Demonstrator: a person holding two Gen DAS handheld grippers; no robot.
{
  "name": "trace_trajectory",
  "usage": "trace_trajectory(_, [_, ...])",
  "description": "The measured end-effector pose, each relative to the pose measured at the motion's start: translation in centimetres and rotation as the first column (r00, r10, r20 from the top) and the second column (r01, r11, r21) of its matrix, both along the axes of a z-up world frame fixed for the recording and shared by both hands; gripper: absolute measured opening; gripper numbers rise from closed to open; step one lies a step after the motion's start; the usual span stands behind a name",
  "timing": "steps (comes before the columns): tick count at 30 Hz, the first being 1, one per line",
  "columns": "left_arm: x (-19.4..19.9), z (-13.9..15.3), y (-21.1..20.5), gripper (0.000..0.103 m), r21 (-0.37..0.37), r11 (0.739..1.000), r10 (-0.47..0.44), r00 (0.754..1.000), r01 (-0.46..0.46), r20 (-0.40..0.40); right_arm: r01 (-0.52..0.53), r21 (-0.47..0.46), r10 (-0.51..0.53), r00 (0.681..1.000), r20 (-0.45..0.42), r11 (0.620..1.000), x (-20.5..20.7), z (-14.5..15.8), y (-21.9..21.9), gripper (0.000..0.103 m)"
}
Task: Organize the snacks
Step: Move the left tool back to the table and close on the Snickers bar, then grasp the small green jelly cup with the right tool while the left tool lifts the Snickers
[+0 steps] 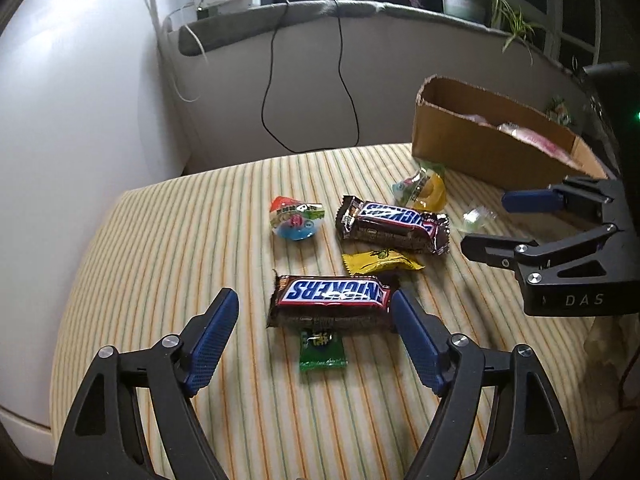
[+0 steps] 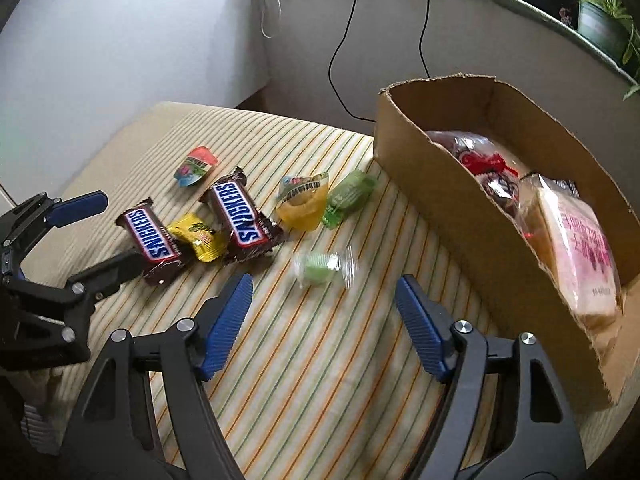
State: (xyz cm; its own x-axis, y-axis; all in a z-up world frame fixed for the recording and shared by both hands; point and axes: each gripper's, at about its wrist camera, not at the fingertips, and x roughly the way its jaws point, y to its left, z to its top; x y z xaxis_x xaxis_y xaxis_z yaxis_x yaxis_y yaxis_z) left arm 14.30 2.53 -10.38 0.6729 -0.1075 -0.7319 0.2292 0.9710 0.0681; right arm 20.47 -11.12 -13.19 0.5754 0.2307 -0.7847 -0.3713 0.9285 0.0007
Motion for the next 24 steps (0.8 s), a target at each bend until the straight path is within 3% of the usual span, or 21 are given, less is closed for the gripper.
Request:
trace_trajectory(4, [0.7,-0.6,-0.5,0.079,0.047,0.999,-0.012,1.000,0.013,-0.016,0.007,-0.021,-0.007,1.000,0.002,1.000,0.7,-0.4,0.4,0.077])
trace_trajectory(10, [1.1,-1.2,-1.0,0.081,0.053,0.998,-0.037,0.999,0.039,-0.037,0.006,-0.039,-0.006,1.000,-0.011,0.999,1.4,-1.1,1.2,0.077])
trace_trajectory(12, [1.1,-1.2,-1.0,0.079,0.049,0.998,-0.044,0.998,0.046,-0.037,0.006,-0.039,-0.006,1.000,-0.018,0.999,1.6,-1.3,1.3,0.075])
trace_trajectory(14, [1.1,-1.2,-0.9,0.068,0.042,0.998,-0.047,0.998,0.049,-0.037,0.004,-0.039,-0.004,1.000,-0.017,0.999,1.6,-1.3,1.3,0.074])
trace_trajectory(19, [0.9,-1.2,-0.6,0.060,0.021,0.999,-0.049,0.998,0.050,-0.032,-0.006,-0.034,0.006,1.000,-0.011,0.999,1.7,-1.3,1.4,0.063])
trace_trajectory(24, [0.7,-1.0,0.0,0.057,-0.012,0.999,-0.046,0.998,0.045,-0.030,-0.006,-0.022,0.006,1.000,-0.006,1.000,1.3,-1.2,0.9,0.038])
